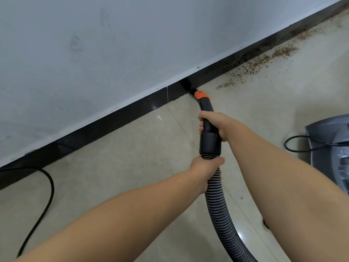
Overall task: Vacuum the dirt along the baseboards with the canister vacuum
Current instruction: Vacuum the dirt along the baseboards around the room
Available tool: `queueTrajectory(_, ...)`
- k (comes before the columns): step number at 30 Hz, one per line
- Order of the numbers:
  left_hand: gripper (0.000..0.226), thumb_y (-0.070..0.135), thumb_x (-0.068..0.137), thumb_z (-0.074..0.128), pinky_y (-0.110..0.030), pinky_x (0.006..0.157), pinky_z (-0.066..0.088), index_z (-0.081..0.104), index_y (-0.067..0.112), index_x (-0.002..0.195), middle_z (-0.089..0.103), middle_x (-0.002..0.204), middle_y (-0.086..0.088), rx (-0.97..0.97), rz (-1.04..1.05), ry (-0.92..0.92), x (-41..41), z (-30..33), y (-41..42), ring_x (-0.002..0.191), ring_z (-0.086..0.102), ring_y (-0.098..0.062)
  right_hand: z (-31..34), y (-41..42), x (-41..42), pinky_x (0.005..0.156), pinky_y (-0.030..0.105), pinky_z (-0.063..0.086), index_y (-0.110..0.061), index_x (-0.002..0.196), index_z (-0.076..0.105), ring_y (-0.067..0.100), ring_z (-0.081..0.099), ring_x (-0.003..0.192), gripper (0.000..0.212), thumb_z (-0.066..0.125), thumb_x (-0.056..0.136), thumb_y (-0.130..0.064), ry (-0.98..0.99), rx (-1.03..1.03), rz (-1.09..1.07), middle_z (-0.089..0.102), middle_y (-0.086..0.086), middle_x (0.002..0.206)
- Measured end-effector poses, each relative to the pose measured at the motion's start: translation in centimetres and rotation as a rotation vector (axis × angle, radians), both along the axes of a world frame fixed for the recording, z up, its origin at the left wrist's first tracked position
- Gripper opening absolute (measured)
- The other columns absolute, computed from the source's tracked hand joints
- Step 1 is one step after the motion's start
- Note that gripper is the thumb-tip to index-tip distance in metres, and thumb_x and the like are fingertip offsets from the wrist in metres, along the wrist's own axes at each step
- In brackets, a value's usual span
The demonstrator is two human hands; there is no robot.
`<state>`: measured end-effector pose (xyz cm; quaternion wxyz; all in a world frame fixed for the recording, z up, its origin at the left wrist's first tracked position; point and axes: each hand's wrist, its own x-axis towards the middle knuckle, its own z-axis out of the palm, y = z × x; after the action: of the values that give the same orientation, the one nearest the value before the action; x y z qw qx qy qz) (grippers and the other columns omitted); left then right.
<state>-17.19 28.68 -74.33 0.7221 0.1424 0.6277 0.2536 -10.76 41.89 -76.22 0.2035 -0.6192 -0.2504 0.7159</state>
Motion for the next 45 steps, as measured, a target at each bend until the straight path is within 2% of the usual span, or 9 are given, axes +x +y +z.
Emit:
queueTrajectory(5, 0.014, 0.014, 0.088, 0.064, -0.027, 0.054, 0.049, 0.056, 0.004, 0.094, 0.057, 0.071, -0.010, -0.065, 0.058, 0.023, -0.6, -0.5, -3.2, 0.057, 0.055, -0.021, -0.2, -2.8, -2.6, 0.048, 0.026, 0.051, -0.009, 0.079, 0.049, 0.016, 0.053, 0.041, 0.010, 0.059, 0.083, -0.007, -0.010, 0.024, 0.185, 0.055, 0.004, 0.051)
queueTrajectory(9, 0.012, 0.014, 0.088, 0.063, -0.024, 0.052, 0.049, 0.056, 0.005, 0.092, 0.058, 0.068, -0.009, -0.065, 0.051, -0.025, -0.5, -0.4, -3.9, 0.054, 0.056, -0.019, 0.0, -3.5, -2.8, 0.051, 0.028, 0.051, -0.006, 0.087, 0.050, 0.017, 0.055, 0.042, 0.011, 0.060, 0.082, -0.008, -0.100, 0.070, 0.183, 0.056, 0.006, 0.055)
queueTrajectory(14, 0.014, 0.014, 0.088, 0.063, -0.020, 0.047, 0.048, 0.054, 0.005, 0.094, 0.058, 0.065, -0.008, -0.020, -0.127, -0.062, 1.2, 0.1, -1.6, 0.049, 0.055, -0.016, 0.4, -2.3, 1.6, 0.039, 0.022, 0.047, -0.005, 0.084, 0.048, 0.017, 0.053, 0.035, 0.011, 0.059, 0.083, -0.005, -0.263, 0.104, -0.101, 0.055, 0.011, 0.059)
queueTrajectory(19, 0.015, 0.013, 0.089, 0.063, -0.024, 0.051, 0.047, 0.053, 0.006, 0.096, 0.055, 0.066, -0.008, 0.003, -0.214, -0.087, 3.9, -0.4, 1.4, 0.052, 0.052, -0.017, -0.2, -0.2, 6.1, 0.034, 0.018, 0.044, -0.006, 0.078, 0.045, 0.020, 0.052, 0.044, 0.014, 0.058, 0.083, -0.002, -0.371, 0.139, -0.332, 0.053, 0.012, 0.063)
queueTrajectory(25, 0.014, 0.014, 0.088, 0.064, -0.021, 0.046, 0.047, 0.054, 0.006, 0.093, 0.055, 0.067, -0.008, -0.008, -0.116, -0.082, 4.1, -1.0, 4.1, 0.051, 0.052, -0.018, 0.1, 3.5, 4.2, 0.038, 0.021, 0.047, -0.001, 0.093, 0.048, 0.017, 0.052, 0.035, 0.014, 0.058, 0.084, -0.003, -0.313, 0.147, -0.124, 0.054, 0.012, 0.063)
queueTrajectory(28, 0.016, 0.014, 0.088, 0.064, -0.020, 0.044, 0.047, 0.053, 0.005, 0.094, 0.055, 0.066, -0.008, -0.003, -0.117, -0.062, 3.3, -1.0, 5.3, 0.050, 0.052, -0.018, 0.1, 4.6, 3.5, 0.040, 0.022, 0.048, -0.002, 0.098, 0.047, 0.017, 0.053, 0.038, 0.018, 0.058, 0.084, -0.004, -0.275, 0.146, -0.116, 0.055, 0.011, 0.063)
queueTrajectory(37, 0.017, 0.013, 0.088, 0.064, -0.023, 0.047, 0.048, 0.053, 0.004, 0.097, 0.054, 0.067, -0.008, 0.018, -0.250, -0.084, 6.8, -0.9, 6.2, 0.052, 0.052, -0.017, -0.1, 4.6, 9.2, 0.036, 0.020, 0.046, -0.005, 0.081, 0.046, 0.017, 0.053, 0.038, 0.014, 0.059, 0.084, -0.002, -0.358, 0.129, -0.313, 0.055, 0.012, 0.065)
queueTrajectory(41, 0.015, 0.014, 0.089, 0.063, -0.022, 0.045, 0.047, 0.051, 0.005, 0.092, 0.054, 0.067, -0.008, 0.015, -0.206, -0.060, 5.9, -1.1, 7.1, 0.052, 0.051, -0.018, -0.2, 5.9, 7.2, 0.038, 0.021, 0.047, -0.004, 0.086, 0.047, 0.015, 0.052, 0.031, 0.012, 0.058, 0.083, -0.003, -0.327, 0.141, -0.219, 0.054, 0.011, 0.062)
queueTrajectory(45, 0.016, 0.014, 0.088, 0.064, -0.024, 0.048, 0.048, 0.053, 0.005, 0.095, 0.054, 0.067, -0.008, 0.001, -0.152, -0.029, 3.6, -1.6, 7.2, 0.051, 0.052, -0.018, -0.6, 6.3, 3.7, 0.040, 0.021, 0.047, -0.002, 0.095, 0.048, 0.017, 0.053, 0.039, 0.016, 0.058, 0.083, -0.004, -0.284, 0.157, -0.132, 0.054, 0.011, 0.063)
